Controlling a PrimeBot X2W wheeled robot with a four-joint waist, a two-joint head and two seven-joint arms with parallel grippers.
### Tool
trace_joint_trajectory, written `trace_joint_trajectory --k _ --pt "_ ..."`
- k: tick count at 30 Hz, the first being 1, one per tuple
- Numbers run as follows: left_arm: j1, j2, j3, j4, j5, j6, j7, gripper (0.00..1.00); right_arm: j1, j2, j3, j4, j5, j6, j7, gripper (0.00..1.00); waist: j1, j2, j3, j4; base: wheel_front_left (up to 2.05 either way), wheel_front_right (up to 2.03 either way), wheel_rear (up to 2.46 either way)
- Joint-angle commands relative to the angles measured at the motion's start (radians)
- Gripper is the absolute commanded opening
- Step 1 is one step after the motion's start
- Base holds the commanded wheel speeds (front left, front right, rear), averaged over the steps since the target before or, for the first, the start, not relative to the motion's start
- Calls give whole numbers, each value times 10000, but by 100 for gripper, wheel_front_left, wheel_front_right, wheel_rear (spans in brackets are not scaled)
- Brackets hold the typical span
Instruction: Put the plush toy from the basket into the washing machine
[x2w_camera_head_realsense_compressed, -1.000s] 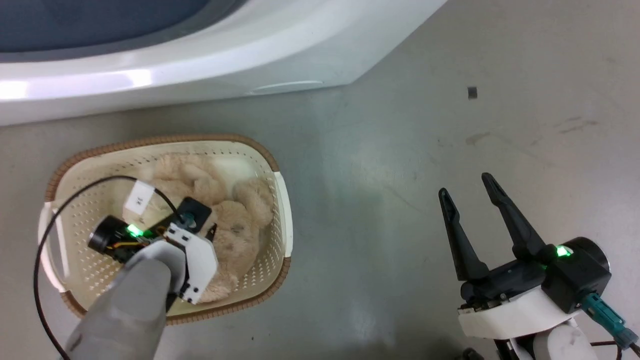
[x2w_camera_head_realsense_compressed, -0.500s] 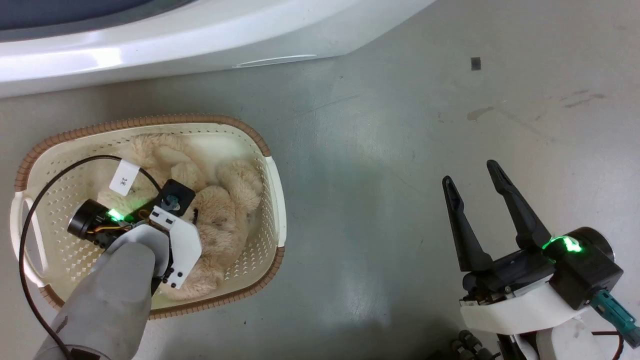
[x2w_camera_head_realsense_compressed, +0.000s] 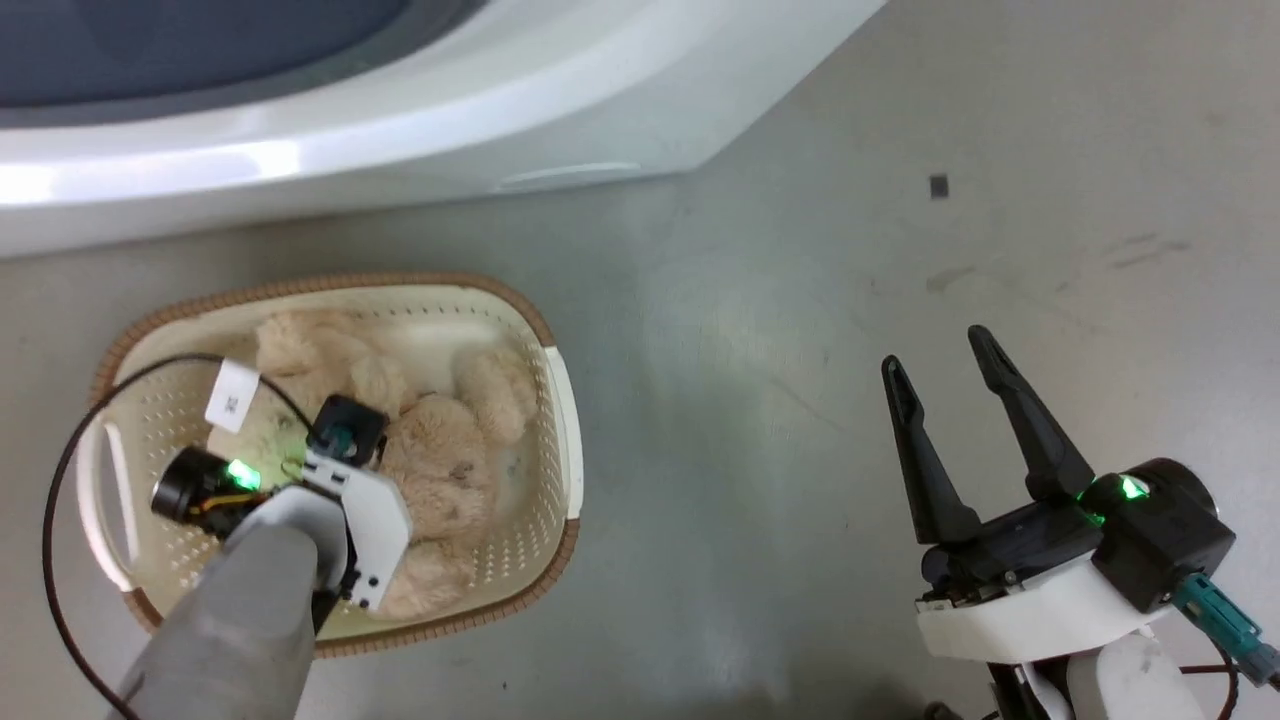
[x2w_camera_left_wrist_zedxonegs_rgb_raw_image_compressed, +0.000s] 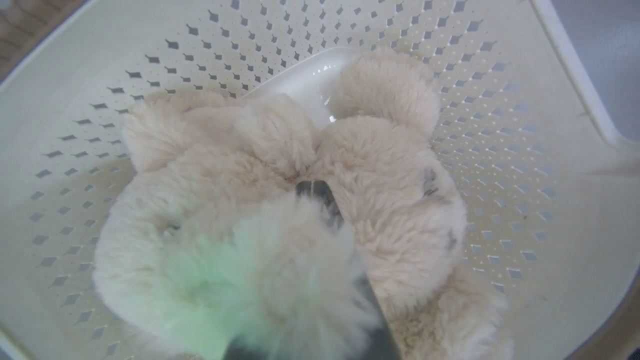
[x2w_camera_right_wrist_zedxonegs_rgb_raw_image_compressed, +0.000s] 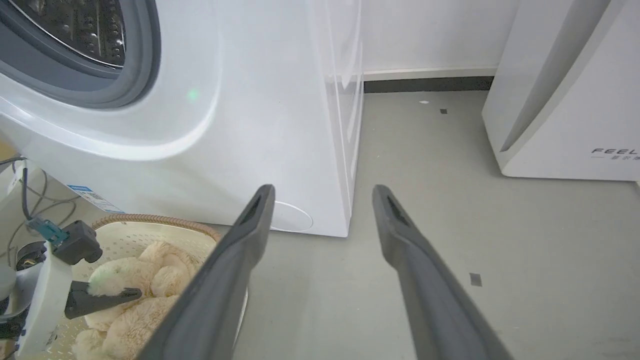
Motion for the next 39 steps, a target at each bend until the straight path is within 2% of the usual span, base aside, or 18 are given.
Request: trace_joint_trajectory --k 1,9,25,32,39 --pt "204 -51 73 9 -125 48 -158 0 -121 -2 18 67 37 -9 -45 100 0 0 -459 28 0 0 0" --pt "1168 -111 457 -708 -636 248 -463 0 77 -2 -10 447 142 -9 -45 100 0 0 -1930 222 0 0 0" --pt "4068 193 1456 -5325 -757 986 -472 0 863 -2 -128 1022 242 -9 -45 100 0 0 -4470 850 0 0 0" --pt "5343 185 2131 -7625 -655 1302 -472 0 1165 -2 -158 1154 289 -9 -45 100 0 0 -5201 1065 0 0 0" --pt "6122 145 2570 -9390 -401 1414 -472 0 1361 -2 -156 1180 330 -9 -46 100 0 0 -5501 1147 0 0 0"
